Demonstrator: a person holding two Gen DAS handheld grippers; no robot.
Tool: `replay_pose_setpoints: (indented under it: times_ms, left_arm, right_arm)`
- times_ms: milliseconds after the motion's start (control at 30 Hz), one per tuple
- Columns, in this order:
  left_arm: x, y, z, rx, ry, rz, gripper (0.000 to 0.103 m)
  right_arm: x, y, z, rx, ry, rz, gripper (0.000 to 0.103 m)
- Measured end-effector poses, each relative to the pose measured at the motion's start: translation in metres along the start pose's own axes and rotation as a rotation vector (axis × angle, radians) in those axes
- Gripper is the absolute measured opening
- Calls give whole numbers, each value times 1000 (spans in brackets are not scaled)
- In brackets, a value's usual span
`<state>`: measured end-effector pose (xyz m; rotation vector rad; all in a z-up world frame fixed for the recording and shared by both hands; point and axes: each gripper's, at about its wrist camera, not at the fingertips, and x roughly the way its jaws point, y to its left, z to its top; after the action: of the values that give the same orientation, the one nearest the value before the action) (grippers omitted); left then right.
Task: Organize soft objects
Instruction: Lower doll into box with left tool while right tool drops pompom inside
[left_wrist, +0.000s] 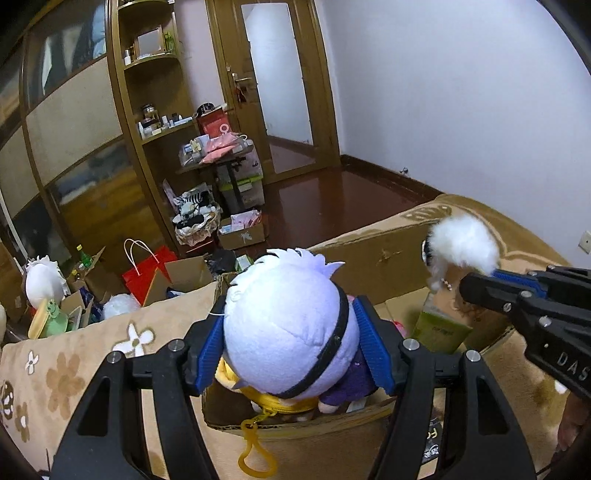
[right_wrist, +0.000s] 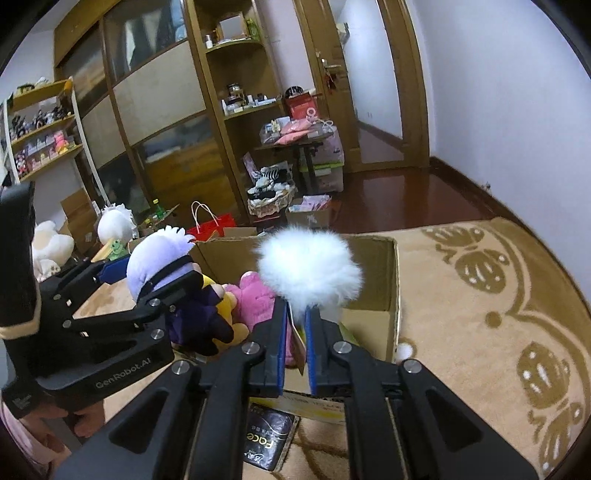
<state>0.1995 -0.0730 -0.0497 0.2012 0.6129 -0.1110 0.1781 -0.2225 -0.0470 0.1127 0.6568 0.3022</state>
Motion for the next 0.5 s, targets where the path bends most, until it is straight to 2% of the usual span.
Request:
replay_pose_setpoints:
  times_ms: [67,100,133,200,300,400,433,500]
  left_arm:
    - [1,1,0,-11,3,-3,72]
    - [1,2,0,-17,0,-4,80]
    - [-1,3,0,-19,-7,-4,84]
    - [-2,3,-1,-21,-12,-5,85]
    - [-2,5,-1,-27,-2,1,94]
    - [-9,8,-2,-45,-20,-14,99]
    - [-12,10,-3,-49,-24,-20,100]
    - [-16,12,-2,-53,-29,-15,100]
  right_arm:
    - [2,-2,0,11,5,1,13]
    - [2,-3,0,12,7,1,14]
    - [2,-4,0,14,7,3,14]
    - [2,-5,0,19,6,8,14]
    - [-1,-7,0,29,1,15,14]
    - [-5,-8,1,32,-1,20,15]
    - [-6,-9,1,33,-2,20,17]
    - [-8,-11,2,42,-3,22,30]
